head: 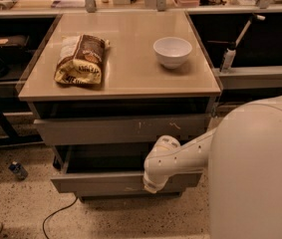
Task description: Close middle drawer
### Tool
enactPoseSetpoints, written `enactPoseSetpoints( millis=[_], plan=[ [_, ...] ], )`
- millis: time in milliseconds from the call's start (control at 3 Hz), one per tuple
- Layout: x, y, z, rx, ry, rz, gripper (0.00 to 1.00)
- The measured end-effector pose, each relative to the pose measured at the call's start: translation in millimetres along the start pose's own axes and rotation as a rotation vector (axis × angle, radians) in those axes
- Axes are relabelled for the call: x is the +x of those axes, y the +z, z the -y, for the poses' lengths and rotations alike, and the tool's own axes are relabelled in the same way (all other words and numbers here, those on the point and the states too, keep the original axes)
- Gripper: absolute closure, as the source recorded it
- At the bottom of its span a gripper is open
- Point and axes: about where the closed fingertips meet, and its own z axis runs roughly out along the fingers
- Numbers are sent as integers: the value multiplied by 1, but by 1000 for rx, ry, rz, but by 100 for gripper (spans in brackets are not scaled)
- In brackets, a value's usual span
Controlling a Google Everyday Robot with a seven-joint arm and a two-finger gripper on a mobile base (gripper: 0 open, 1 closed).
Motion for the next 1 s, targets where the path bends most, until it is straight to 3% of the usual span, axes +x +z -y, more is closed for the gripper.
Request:
enactPoseSetpoints(
  millis=[333, 667, 1000],
  plan=[
    [-27, 15, 25, 27, -45, -1, 100],
    [-28, 15, 25, 27, -45, 0, 100],
    [-28, 15, 25, 27, -45, 0, 81]
  ],
)
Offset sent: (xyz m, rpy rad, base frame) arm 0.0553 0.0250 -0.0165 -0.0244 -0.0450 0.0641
